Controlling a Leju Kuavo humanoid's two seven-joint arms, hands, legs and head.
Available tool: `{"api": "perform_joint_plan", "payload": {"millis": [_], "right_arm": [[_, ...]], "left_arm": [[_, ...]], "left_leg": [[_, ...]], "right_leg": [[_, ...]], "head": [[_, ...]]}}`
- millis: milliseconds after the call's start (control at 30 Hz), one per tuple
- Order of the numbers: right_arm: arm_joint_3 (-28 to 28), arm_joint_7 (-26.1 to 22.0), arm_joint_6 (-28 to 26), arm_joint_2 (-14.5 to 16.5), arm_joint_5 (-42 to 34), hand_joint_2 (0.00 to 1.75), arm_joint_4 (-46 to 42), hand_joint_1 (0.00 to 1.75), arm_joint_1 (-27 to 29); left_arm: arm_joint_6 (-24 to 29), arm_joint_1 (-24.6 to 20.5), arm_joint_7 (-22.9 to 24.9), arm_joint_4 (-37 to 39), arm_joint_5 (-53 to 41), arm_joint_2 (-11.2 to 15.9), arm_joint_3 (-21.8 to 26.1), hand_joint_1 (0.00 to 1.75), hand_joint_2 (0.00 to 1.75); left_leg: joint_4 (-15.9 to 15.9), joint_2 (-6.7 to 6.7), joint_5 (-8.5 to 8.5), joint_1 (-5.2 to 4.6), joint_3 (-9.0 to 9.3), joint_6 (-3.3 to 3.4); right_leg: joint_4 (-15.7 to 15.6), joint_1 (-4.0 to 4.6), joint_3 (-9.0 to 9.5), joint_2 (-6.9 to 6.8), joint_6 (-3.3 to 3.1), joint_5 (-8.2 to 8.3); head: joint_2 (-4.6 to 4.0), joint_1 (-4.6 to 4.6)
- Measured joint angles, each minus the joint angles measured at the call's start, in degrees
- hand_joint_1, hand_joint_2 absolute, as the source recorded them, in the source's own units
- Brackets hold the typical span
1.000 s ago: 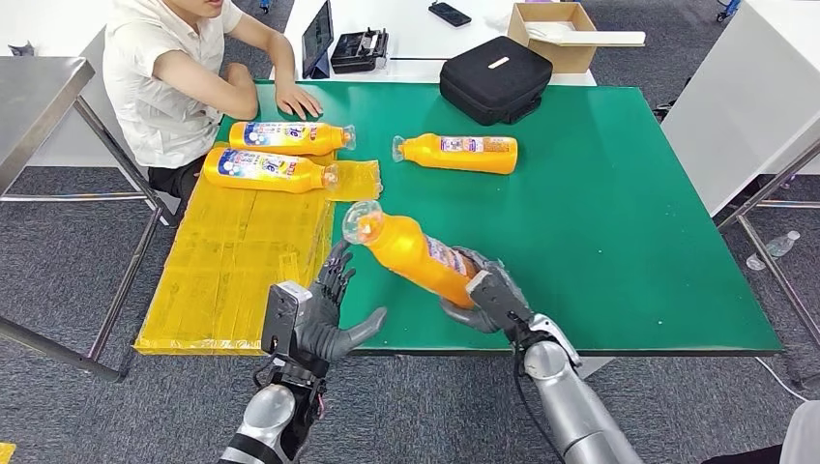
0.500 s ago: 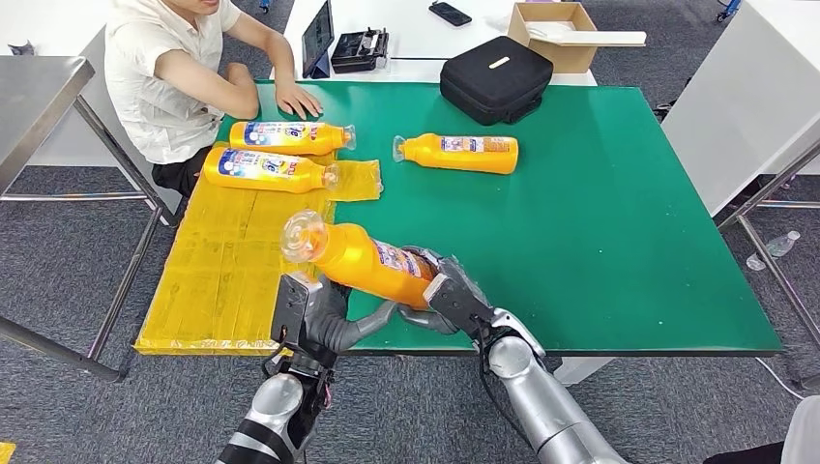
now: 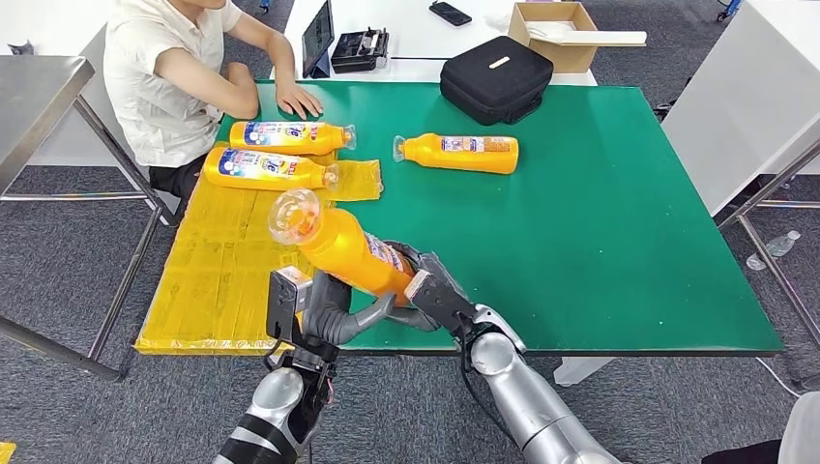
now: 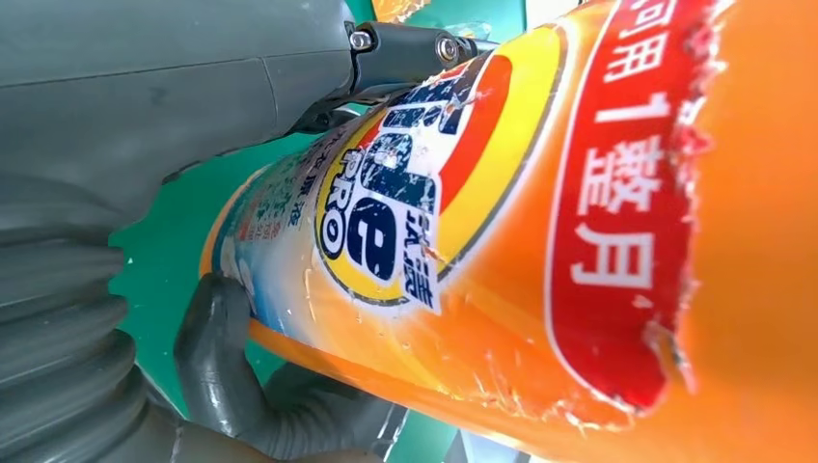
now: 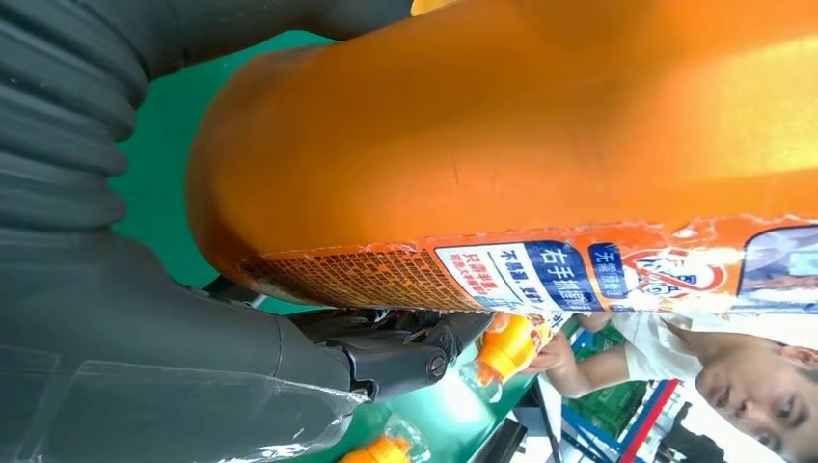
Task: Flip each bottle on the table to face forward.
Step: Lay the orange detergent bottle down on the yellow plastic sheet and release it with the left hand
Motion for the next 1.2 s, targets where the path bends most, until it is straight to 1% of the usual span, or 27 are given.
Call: {"api": "perform_joint_plan", "payload": {"millis": [133,333,400,433,467,567,600,667,733,800,867,900,933,1000,1033,1067,1100,1200], "right_arm": [[0.22,0.02,0.01,0.08,-0.07,1.75,0.14,1.57,-0.08],[1.18,0.29,0.11,0.14,-1.08,1.75,0.56,1.52,-0.08],[1.58,0.4,-0.24,0.17,-1.42,1.75,0.85,1.53,-0.08],[1.74,0.46,-0.37,0.19,-1.61,1.75,1.01,1.52,-0.09],[1.87,0.51,-0.42,0.21,-1.8,1.75,1.17,1.53,-0.09],[2.12,0.6,-0.47,0.47,-2.13,1.75,1.76,1.53,-0.1],[2.23,0.6,-0.56,0.58,-2.17,1.75,1.99,1.53,-0.11],[2.49,0.61,-0.89,0.75,-2.22,1.75,2.38,1.46,-0.12],[2.73,0.61,-1.26,0.87,-2.23,1.75,2.68,1.36,-0.13],[2.94,0.61,-1.43,0.96,-2.25,1.75,2.96,1.34,-0.17],[3.12,0.61,-1.49,0.98,-2.25,1.75,3.23,1.24,-0.21],[3.2,0.6,-1.51,0.99,-2.25,1.75,3.38,1.11,-0.23],[3.27,0.6,-1.53,1.0,-2.25,1.75,3.51,0.93,-0.26],[3.37,0.59,-1.67,1.03,-2.24,1.75,3.78,0.42,-0.38],[3.4,0.59,-1.83,1.07,-2.23,1.75,3.92,0.23,-0.45],[3.41,0.58,-2.02,1.1,-2.21,1.75,4.08,0.09,-0.51],[3.44,0.58,-2.19,1.14,-2.16,1.75,4.23,0.05,-0.53],[3.48,0.72,-2.4,1.27,-2.01,1.75,4.83,0.05,-0.45]], "left_arm": [[0.03,-0.07,-0.2,-0.07,0.21,-0.02,0.0,0.0,1.75],[0.56,-0.06,-2.16,-0.94,2.38,-0.04,0.07,0.0,1.75],[0.62,-0.03,-2.6,-1.49,3.11,-0.04,0.09,0.0,1.75],[0.66,-0.01,-2.75,-1.75,3.48,-0.04,0.1,0.03,1.75],[0.7,0.0,-2.87,-1.97,3.81,-0.04,0.11,0.36,1.75],[0.8,0.0,-3.37,-2.4,4.67,-0.04,0.15,1.61,1.75],[0.87,0.01,-3.58,-2.48,4.85,-0.04,0.15,1.72,1.75],[1.08,0.09,-4.03,-2.55,5.05,-0.04,0.2,1.75,1.75],[1.26,0.26,-4.46,-2.69,4.94,-0.04,0.37,1.75,1.75],[1.36,0.39,-4.73,-2.89,4.61,-0.04,0.65,1.75,1.75],[1.38,0.48,-4.85,-3.03,4.31,-0.04,0.97,1.75,1.75],[1.38,0.52,-4.89,-3.09,4.19,-0.04,1.1,1.75,1.75],[1.38,0.55,-4.92,-3.16,4.15,-0.04,1.19,1.75,1.75],[1.38,0.59,-4.92,-3.28,4.11,-0.04,1.29,1.75,1.75],[1.38,0.59,-4.9,-3.31,4.1,-0.04,1.32,1.75,1.75],[1.38,0.59,-4.85,-3.33,4.08,-0.04,1.34,1.75,1.75],[1.38,0.58,-4.8,-3.33,4.06,-0.04,1.35,1.75,1.75],[1.36,0.5,-4.68,-3.33,4.03,-0.04,1.21,1.75,1.75]], "left_leg": [[0.0,0.0,0.0,0.0,0.0,0.0],[0.0,0.0,0.0,0.01,0.0,0.0],[0.0,0.0,0.0,0.01,0.0,0.0],[0.0,0.0,0.0,0.01,-0.01,0.0],[0.0,0.0,0.0,0.01,-0.01,0.0],[0.0,0.0,0.0,0.01,-0.01,0.0],[0.0,0.0,0.0,0.0,-0.01,0.0],[0.0,0.0,0.0,0.0,-0.01,0.0],[0.0,0.0,0.0,0.0,-0.02,0.0],[0.0,0.0,0.0,0.0,-0.02,0.0],[0.0,0.0,0.0,0.0,-0.02,0.0],[0.0,0.0,0.0,0.0,-0.02,0.0],[0.0,0.0,0.0,0.0,-0.02,0.0],[0.0,0.0,0.0,0.0,-0.02,0.0],[0.0,0.0,0.0,0.0,-0.02,0.0],[0.0,0.0,0.0,0.0,-0.02,0.0],[0.0,0.0,0.0,0.0,-0.02,0.0],[0.0,0.0,0.0,0.0,-0.03,0.0]], "right_leg": [[0.0,0.0,0.0,0.0,0.0,0.0],[0.0,0.01,-0.01,0.0,0.0,0.0],[0.0,0.01,-0.02,0.0,0.0,0.0],[0.0,0.01,-0.02,0.0,0.0,0.0],[0.0,0.01,-0.01,0.0,0.0,0.0],[0.0,0.0,-0.01,0.0,0.0,0.0],[0.0,0.0,-0.01,0.0,0.0,0.0],[0.0,0.0,-0.01,0.0,0.0,0.0],[0.0,0.0,-0.02,0.0,0.0,0.0],[0.0,0.0,-0.02,0.0,0.0,0.0],[0.0,0.0,-0.02,0.0,0.0,0.0],[0.0,0.0,-0.03,0.0,0.0,0.0],[0.0,0.01,-0.03,0.0,0.0,0.0],[0.0,0.0,-0.04,0.0,0.0,0.0],[0.0,0.0,-0.04,0.0,0.0,0.0],[0.0,0.0,-0.04,0.0,0.0,0.0],[0.0,0.0,-0.04,0.0,0.0,0.0],[0.0,0.0,-0.04,0.0,0.0,0.0]], "head": [[0.0,0.0],[0.0,0.0],[0.0,0.0],[0.0,0.0],[0.0,0.0],[0.0,0.0],[0.0,0.0],[0.0,0.0],[0.0,0.0],[0.0,0.0],[0.0,0.0],[0.0,0.0],[0.0,0.0],[0.0,0.0],[0.0,0.0],[0.0,0.0],[0.0,0.0],[0.0,0.0]]}}
